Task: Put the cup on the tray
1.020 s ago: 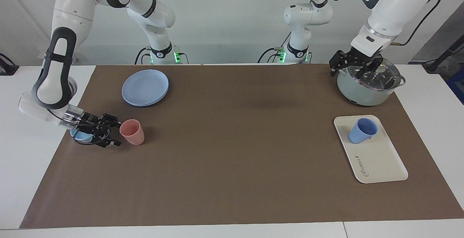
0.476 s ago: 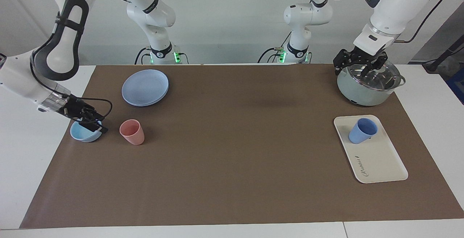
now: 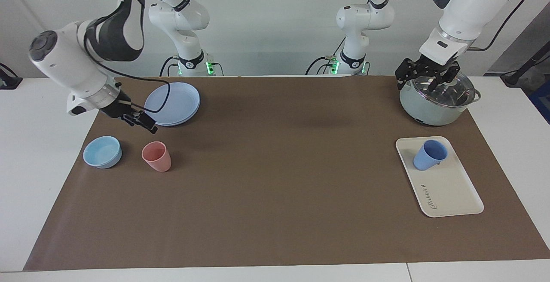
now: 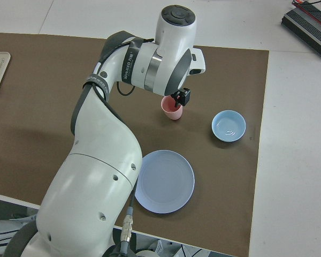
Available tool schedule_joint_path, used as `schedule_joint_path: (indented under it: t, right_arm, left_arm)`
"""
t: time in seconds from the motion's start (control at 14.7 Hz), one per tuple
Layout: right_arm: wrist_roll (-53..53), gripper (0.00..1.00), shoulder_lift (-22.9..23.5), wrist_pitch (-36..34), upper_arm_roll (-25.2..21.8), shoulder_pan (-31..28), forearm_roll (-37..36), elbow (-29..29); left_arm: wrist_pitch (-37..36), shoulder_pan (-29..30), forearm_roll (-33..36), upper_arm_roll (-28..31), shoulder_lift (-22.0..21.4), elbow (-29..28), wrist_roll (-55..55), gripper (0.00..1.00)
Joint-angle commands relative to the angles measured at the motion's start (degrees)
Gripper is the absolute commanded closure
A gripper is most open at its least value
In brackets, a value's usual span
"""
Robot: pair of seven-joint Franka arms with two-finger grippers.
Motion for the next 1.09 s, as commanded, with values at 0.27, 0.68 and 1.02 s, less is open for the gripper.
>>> schedule_joint_path:
  t: [0.27,0.68,1.02]
  right_arm:
    - [-4.9,0.01,-9.8,-1.6,0.0,8.6,-6.9,-2.2]
    - [-6.2,0.01,-7.6,-7.1,-0.1,7.4,-7.0,8.1]
    - [-6.6,0.02,-4.0,-11.3,-0.7,5.9,-8.9,16.3]
  left_arm:
    - [0.9,0.2,1.1,-0.1,-1.0,-1.0,0.5,0.0]
    - [0.9,0.3,1.1,-0.1,-1.0,-1.0,0.5,0.0]
    - [0.9,0.3,1.1,-0.1,-1.0,-1.1,0.5,0.0]
